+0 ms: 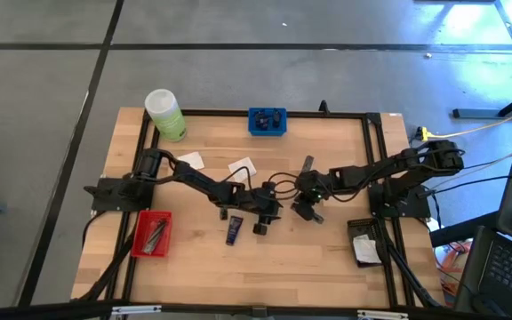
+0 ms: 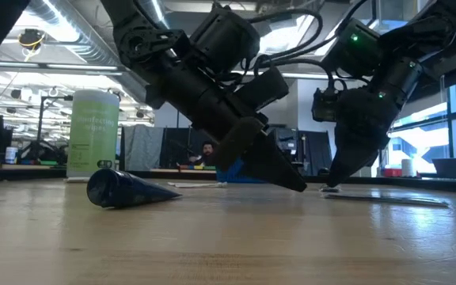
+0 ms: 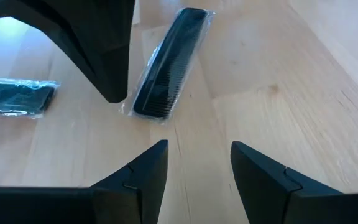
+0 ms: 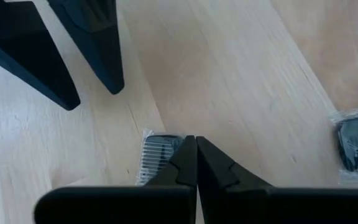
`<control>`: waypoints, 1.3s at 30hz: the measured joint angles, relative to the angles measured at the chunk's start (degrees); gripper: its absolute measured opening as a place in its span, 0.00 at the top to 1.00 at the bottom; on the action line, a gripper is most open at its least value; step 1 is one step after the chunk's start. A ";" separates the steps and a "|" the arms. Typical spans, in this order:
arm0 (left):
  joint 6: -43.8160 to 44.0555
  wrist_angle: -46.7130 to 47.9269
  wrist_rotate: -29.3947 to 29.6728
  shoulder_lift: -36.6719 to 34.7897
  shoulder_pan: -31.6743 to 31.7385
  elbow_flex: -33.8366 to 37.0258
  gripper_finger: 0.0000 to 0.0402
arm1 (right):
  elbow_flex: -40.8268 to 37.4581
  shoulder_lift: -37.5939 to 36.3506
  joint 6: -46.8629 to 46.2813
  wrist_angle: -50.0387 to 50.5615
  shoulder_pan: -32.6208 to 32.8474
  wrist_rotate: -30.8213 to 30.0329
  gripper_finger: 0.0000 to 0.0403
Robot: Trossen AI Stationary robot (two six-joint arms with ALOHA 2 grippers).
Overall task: Pick & Place Travel size toiletries
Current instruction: Put the black hair comb into the red basket
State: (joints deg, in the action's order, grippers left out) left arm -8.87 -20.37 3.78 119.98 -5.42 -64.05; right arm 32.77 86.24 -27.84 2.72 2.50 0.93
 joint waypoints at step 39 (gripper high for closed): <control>1.24 5.15 -0.02 -0.37 -0.04 -0.08 0.57 | 0.14 2.46 3.23 -0.93 1.28 -1.08 0.71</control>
State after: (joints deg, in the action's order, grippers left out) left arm -7.63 -15.21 3.75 119.61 -5.45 -64.13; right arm 32.91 88.69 -24.62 1.79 3.79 -0.15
